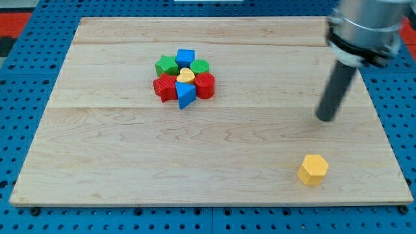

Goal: Move the yellow hexagon towards the group of blocks

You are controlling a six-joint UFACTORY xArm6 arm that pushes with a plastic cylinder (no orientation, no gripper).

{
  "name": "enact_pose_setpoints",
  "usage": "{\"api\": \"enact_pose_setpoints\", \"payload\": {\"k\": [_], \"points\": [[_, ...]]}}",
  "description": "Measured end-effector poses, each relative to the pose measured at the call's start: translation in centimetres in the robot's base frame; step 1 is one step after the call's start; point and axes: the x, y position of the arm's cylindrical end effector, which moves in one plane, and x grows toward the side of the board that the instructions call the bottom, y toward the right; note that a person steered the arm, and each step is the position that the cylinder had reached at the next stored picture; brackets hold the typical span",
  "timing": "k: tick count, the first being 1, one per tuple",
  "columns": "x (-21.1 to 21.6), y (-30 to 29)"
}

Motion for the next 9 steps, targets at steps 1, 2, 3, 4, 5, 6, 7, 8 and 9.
{"api": "enact_pose_setpoints", "payload": {"k": [1,2,3,4,5,6,7,8,9], "points": [[5.3,3.4],[10.6,2.8],[11.8,0.1],[11.1,-1.6],[10.0,-4.3],[8.6,-7.4],[6.6,-10.8],[4.6,-13.3],[2.9,-15.7]]}}
